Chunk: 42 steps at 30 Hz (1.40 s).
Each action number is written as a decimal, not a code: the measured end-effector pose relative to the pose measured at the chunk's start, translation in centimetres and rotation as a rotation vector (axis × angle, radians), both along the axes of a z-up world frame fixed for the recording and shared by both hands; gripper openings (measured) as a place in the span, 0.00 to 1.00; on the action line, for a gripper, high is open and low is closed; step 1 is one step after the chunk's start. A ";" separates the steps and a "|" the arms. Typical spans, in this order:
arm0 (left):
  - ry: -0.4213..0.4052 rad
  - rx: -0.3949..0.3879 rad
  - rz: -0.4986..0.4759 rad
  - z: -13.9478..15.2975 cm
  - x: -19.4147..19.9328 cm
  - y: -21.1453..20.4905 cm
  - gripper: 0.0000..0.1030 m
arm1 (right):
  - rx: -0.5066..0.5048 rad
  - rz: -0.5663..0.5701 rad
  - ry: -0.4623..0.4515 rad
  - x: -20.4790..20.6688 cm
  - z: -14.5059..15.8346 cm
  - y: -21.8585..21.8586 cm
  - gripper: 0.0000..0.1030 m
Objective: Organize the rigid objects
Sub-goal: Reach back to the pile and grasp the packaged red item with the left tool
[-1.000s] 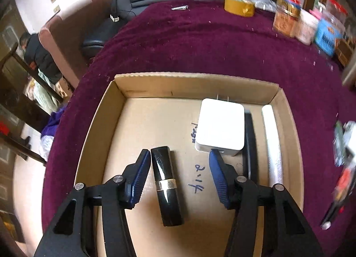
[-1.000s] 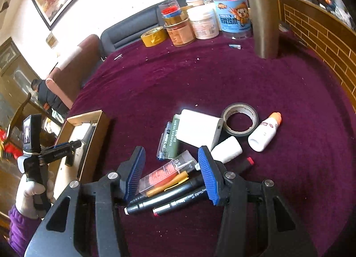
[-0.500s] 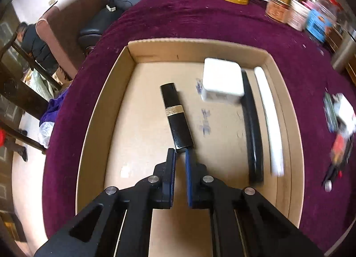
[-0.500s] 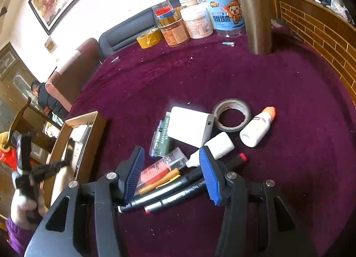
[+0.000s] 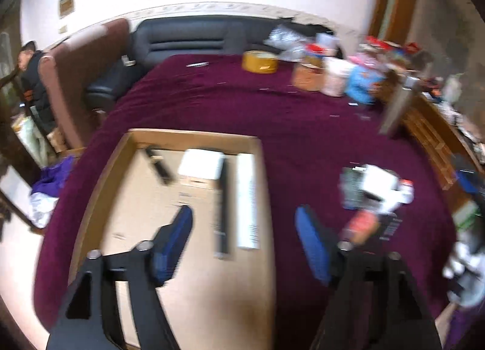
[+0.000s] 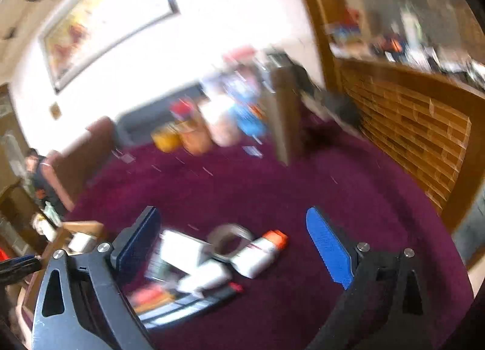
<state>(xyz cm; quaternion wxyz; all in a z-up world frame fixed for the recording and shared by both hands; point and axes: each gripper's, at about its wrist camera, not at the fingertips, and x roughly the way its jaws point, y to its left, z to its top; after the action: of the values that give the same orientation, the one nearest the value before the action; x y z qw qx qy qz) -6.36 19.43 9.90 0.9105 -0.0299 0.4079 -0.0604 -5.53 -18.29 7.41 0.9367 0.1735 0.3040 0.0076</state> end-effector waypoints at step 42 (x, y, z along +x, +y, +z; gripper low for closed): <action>0.131 0.098 -0.276 -6.7 2.2 -18.1 0.69 | 0.208 -0.027 0.165 1.8 -6.9 -5.2 0.94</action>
<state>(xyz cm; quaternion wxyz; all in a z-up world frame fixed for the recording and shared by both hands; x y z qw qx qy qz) -4.12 1.35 3.22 0.8655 0.0669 0.4690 -0.1627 -3.76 -23.45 0.54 0.8856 0.2737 0.3751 0.0119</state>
